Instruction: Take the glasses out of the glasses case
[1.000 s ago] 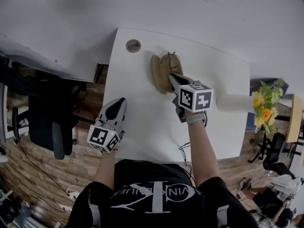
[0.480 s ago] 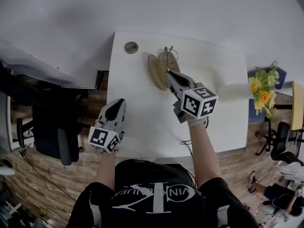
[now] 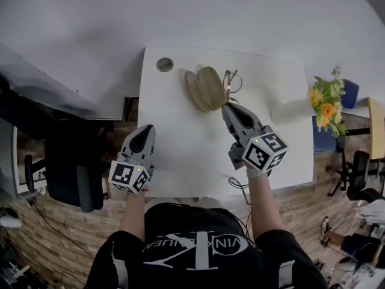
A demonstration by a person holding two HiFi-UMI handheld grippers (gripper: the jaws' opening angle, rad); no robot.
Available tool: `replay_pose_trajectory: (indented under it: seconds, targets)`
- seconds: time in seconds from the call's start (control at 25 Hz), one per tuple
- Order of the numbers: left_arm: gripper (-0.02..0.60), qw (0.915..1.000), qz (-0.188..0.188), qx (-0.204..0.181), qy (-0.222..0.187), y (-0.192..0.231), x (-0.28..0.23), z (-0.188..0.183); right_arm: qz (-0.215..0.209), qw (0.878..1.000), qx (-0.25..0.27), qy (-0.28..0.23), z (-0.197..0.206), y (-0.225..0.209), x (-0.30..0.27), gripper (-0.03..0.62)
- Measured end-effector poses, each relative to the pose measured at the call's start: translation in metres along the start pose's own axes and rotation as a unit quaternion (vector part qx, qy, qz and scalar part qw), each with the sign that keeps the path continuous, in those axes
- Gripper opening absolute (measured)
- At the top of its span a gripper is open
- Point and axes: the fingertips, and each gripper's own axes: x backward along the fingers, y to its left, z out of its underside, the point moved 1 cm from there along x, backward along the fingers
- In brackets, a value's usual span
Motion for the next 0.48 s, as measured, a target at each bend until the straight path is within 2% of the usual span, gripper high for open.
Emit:
replay_pose_trajectory:
  seconds: [0.48]
  targets:
    - [0.015, 0.9979, -0.057, -0.016, -0.024, -0.036, 0.052, -0.016, 0.003, 0.999, 0.037, -0.024, 0.001, 0.008, 0.094, 0.038]
